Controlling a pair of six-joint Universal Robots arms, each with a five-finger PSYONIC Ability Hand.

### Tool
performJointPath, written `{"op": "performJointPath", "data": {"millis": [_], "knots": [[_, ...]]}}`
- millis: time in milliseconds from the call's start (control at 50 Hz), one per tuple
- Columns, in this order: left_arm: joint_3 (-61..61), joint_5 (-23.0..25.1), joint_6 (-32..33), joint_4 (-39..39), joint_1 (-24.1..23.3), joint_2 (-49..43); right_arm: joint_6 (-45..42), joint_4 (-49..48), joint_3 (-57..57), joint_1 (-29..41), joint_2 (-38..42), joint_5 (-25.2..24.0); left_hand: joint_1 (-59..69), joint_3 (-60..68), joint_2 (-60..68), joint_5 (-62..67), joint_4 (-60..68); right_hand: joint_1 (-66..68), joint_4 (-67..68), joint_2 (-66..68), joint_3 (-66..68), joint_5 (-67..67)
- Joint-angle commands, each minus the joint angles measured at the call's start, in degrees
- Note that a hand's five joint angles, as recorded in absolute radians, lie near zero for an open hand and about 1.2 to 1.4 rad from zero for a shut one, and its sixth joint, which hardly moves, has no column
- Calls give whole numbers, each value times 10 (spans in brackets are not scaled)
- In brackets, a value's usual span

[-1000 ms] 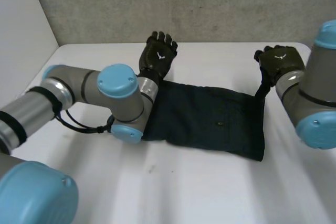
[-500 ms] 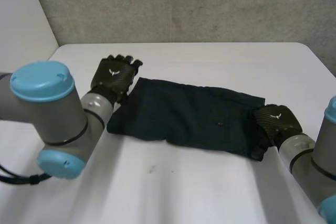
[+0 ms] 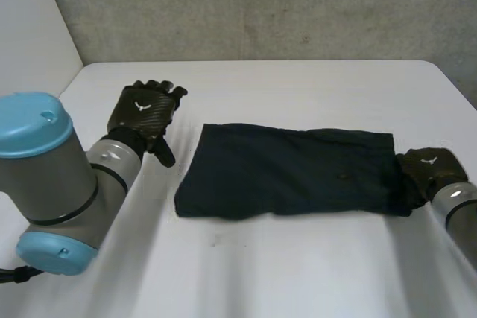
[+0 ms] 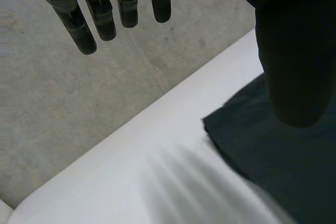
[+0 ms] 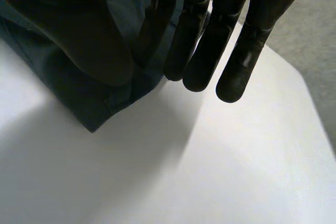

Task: Fold the shorts.

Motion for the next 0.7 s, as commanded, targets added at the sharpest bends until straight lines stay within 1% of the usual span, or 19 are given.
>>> {"op": "performJointPath", "data": {"millis": [20, 100, 180, 200, 240, 280, 300, 400, 420, 500, 520, 580, 700], "knots": [[-16, 0, 0, 0, 11, 31, -49, 45, -45, -12, -27, -8, -10, -22, -15, -27, -17, 267, 118, 126, 121, 160], [-23, 0, 0, 0, 13, 39, -46, 59, -73, -7, -31, -10, -10, -22, -15, -27, -17, 267, 118, 126, 121, 160], [-26, 0, 0, 0, 13, 40, -44, 67, -90, 21, -32, -8, -10, -22, -15, -27, -17, 267, 118, 126, 121, 160], [-27, 0, 0, 0, 13, 40, -44, 75, -86, 33, -31, -6, -10, -22, -15, -27, -17, 123, -26, -18, -23, 16], [-29, 0, -1, 0, 13, 39, -42, 86, -80, 38, -27, -6, -10, -22, -15, -27, -17, -98, -247, -239, -244, -205], [-32, -1, -1, 0, 13, 39, -42, 100, -66, 35, -25, -9, -10, -22, -15, -27, -17, -223, -372, -364, -369, -330], [-34, 0, -1, 0, 13, 39, -42, 102, -59, 33, -24, -12, -10, -22, -15, -27, -17, -237, -386, -378, -383, -344], [-47, 1, -1, 1, 12, 39, -45, 93, -25, 1, -28, -36, -10, -22, -15, -27, -17, -247, -396, -388, -393, -354], [-47, 1, -1, 1, 12, 39, -44, 92, -13, -19, -28, -57, -10, -22, -15, -27, -17, -250, -399, -391, -397, -357], [-47, 1, -1, 1, 10, 39, -40, 86, 18, -58, -28, -120, -10, -22, -15, -27, -17, -250, -399, -391, -397, -357], [-47, 1, -1, 1, 10, 39, -35, 73, 33, -72, -28, -153, -10, -22, -15, -27, -17, -249, -398, -390, -395, -356], [-48, 1, -1, 1, 10, 39, -21, 39, 48, -85, -25, -183, -10, -22, -15, -27, -17, -237, -386, -378, -383, -344], [-49, 1, -2, 1, 9, 38, 6, -7, 53, -89, -11, -187, -10, -22, -15, -27, -17, -205, -354, -346, -351, -312]]}}
